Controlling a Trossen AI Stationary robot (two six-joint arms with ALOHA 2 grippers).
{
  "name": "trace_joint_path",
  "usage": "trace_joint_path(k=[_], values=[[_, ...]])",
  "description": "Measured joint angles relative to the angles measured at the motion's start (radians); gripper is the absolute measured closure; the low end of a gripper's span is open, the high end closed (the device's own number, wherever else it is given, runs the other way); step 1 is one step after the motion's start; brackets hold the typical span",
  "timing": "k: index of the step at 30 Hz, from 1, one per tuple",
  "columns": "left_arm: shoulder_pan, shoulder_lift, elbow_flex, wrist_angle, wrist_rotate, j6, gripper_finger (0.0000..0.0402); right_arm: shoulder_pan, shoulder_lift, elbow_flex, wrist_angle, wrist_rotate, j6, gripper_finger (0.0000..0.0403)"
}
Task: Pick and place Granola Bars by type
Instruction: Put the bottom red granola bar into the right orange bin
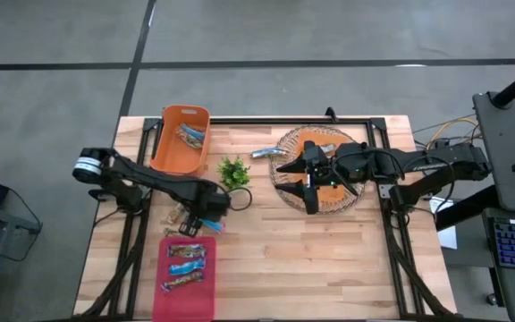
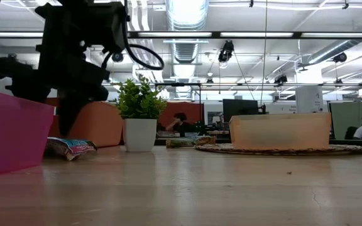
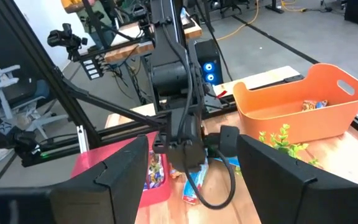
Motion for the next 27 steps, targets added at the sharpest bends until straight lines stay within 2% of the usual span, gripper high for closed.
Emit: trace_joint_path(k=[9,12,15,21,23,27], values=[[0.000,0.093,-0.002,0.085,0.003,-0.012,0.0189,0.000,0.000,0.000,0.000,0.000,0.000,0.0170],[0.000,0.110,-0.008,0.083,0.003,-0.033,0.0203,0.000,0.000,0.000,0.000,0.000,0.000,0.0170],[0.000,0.117,-0.008,0.086,0.002,-0.037,0.0245,0.000,0.000,0.000,0.000,0.000,0.000,0.0170],[0.000,0.108,-0.008,0.088,0.005,-0.064,0.0374,0.000,0.000,0.000,0.000,0.000,0.000,0.0170],[0.000,0.096,-0.008,0.089,0.005,-0.078,0.0389,0.000,0.000,0.000,0.000,0.000,0.000,0.0170],[0.000,0.055,-0.005,0.084,0.005,-0.103,0.0391,0.000,-0.002,0.000,0.000,0.000,0.004,0.0170]])
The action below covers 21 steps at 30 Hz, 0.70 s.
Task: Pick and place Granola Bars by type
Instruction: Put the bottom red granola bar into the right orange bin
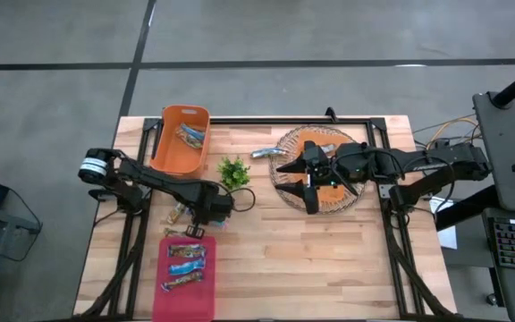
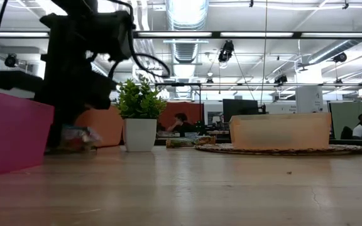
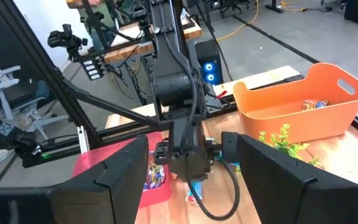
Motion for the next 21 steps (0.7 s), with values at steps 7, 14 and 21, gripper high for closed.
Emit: trace_joint_path(k=[7,14,21], values=[[0.000,-0.116,0.034,-0.014,-0.001,-0.071,0.0394,-0.001,-0.020,0.000,0.001,0.000,-0.008,0.0170],[0.000,-0.259,0.072,-0.015,-0.001,-0.158,0.0396,0.000,-0.045,0.000,0.005,0.000,-0.004,0.0170],[0.000,-0.396,0.082,0.071,0.010,-0.292,0.0396,-0.002,-0.056,0.000,0.008,-0.073,0.053,0.0169]])
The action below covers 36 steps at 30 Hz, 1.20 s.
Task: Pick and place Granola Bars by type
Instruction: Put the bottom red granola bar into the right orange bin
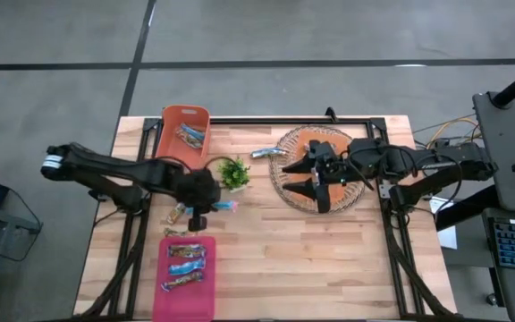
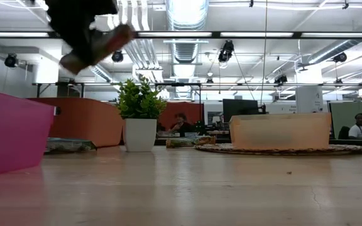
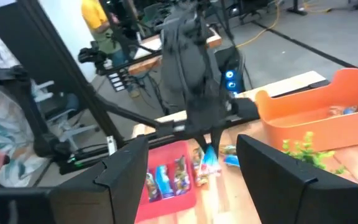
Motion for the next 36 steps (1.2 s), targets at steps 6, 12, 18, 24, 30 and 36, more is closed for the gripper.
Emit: trace_joint_path(k=[6,12,18,24,30,36], values=[[0.000,-0.094,0.000,0.245,0.002,-0.095,0.0397,0.000,0.000,0.000,0.025,0.000,-0.001,0.0138],[0.000,-0.105,-0.001,0.531,-0.034,-0.152,0.0397,-0.001,0.000,0.000,0.130,0.110,-0.062,0.0104],[0.002,-0.081,-0.003,0.756,-0.100,-0.170,0.0397,-0.001,0.000,0.000,0.228,0.152,-0.085,0.0097],[0.004,-0.042,0.005,0.923,-0.142,-0.184,0.0397,-0.001,0.000,0.000,0.239,0.154,-0.087,0.0102],[0.004,0.056,0.110,0.920,-0.147,-0.163,0.0397,0.000,0.000,0.000,0.235,0.154,-0.088,0.0110],[0.009,0.178,0.269,0.848,-0.132,-0.096,0.0397,0.000,0.000,0.000,0.235,0.154,-0.105,0.0115]])
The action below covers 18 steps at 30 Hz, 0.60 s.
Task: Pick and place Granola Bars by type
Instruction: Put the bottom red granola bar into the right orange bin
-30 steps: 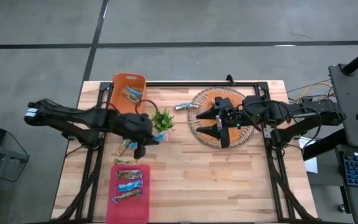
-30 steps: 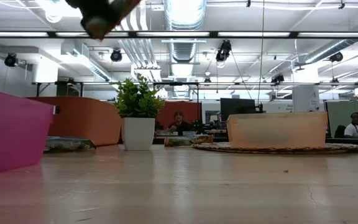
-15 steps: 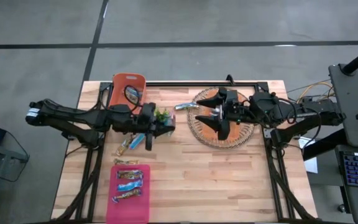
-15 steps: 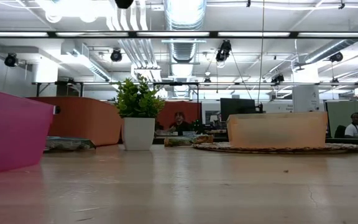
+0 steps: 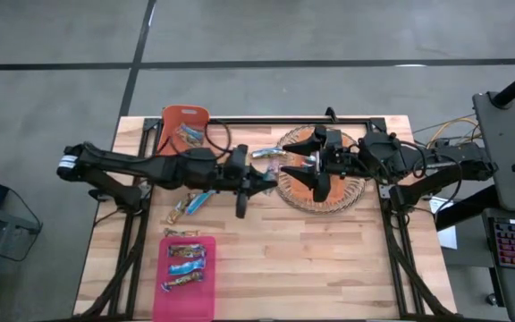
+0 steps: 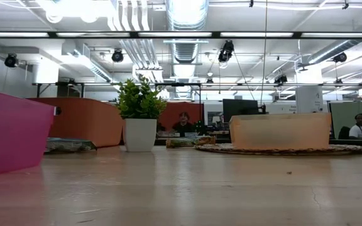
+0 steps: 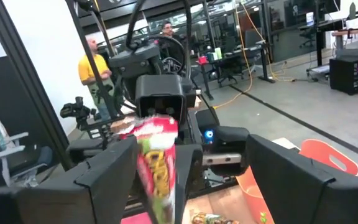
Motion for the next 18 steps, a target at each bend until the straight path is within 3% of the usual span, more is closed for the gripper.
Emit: trace_joint_path(k=[9,18], values=[[0.023,0.123,0.193,-0.138,0.019,0.034,0.0397,0.013,-0.004,0.000,-0.030,-0.029,0.007,0.0117],[0.037,0.069,0.171,-0.163,-0.066,0.002,0.0397,0.015,-0.070,0.012,-0.083,-0.046,0.006,0.0123]])
